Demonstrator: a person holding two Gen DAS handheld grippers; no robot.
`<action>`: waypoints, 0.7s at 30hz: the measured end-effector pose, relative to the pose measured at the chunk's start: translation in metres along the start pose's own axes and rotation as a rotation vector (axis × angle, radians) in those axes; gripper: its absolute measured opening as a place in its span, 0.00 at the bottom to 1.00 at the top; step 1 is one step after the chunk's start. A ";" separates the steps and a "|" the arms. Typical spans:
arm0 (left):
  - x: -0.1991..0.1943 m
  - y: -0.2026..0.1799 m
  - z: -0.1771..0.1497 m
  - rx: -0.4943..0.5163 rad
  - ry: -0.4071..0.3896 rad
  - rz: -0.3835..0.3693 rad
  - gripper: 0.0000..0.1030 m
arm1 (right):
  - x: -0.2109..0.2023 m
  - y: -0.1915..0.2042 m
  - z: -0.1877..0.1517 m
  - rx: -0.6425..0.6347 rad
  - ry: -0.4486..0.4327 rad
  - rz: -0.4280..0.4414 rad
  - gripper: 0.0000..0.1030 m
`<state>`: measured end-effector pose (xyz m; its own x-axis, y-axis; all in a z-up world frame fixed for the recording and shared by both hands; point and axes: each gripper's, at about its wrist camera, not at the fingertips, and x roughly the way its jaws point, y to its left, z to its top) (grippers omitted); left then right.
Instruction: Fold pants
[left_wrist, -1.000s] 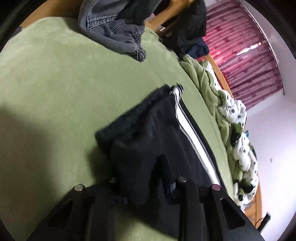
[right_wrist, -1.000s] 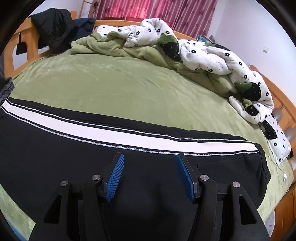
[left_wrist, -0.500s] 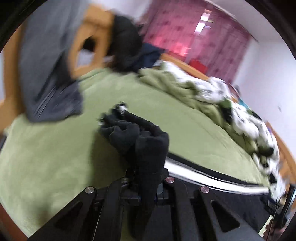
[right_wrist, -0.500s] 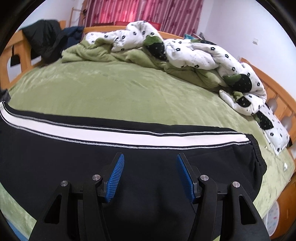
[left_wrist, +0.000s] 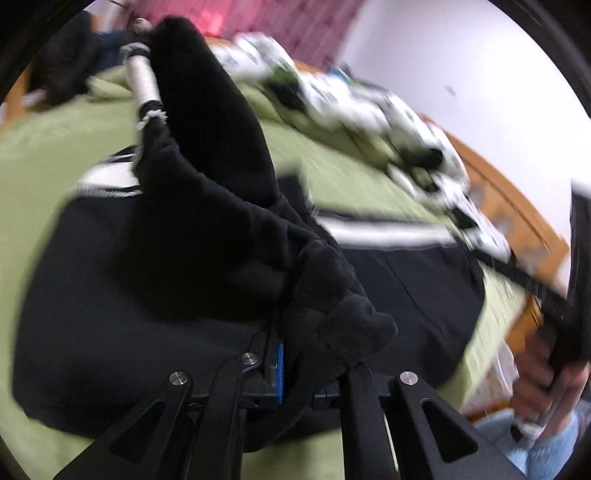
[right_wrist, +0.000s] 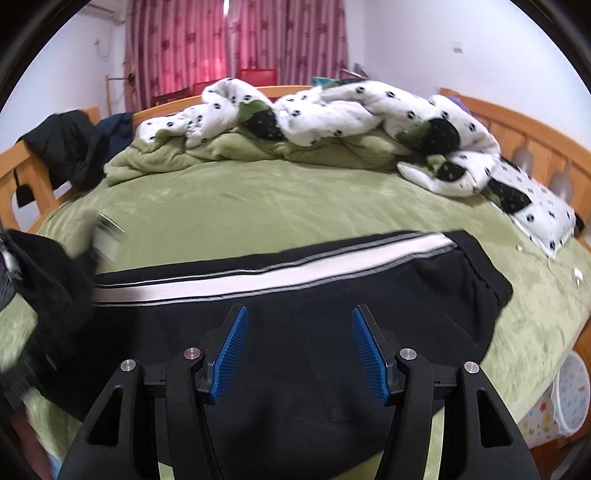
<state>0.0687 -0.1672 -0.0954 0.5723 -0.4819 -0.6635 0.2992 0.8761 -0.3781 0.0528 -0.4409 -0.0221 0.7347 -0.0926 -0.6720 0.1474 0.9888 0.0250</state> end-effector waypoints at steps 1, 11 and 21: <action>0.011 -0.010 -0.007 0.018 0.034 0.006 0.08 | 0.001 -0.003 -0.001 0.008 0.007 0.002 0.56; -0.018 0.002 -0.021 -0.010 0.072 -0.025 0.60 | 0.009 0.002 -0.006 0.035 0.048 0.125 0.56; -0.100 0.096 -0.040 -0.148 -0.052 0.140 0.64 | 0.087 0.062 -0.024 0.061 0.322 0.394 0.56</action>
<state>0.0097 -0.0357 -0.0914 0.6401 -0.3511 -0.6834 0.1010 0.9202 -0.3782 0.1097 -0.3849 -0.0967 0.5024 0.3364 -0.7965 -0.0548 0.9317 0.3590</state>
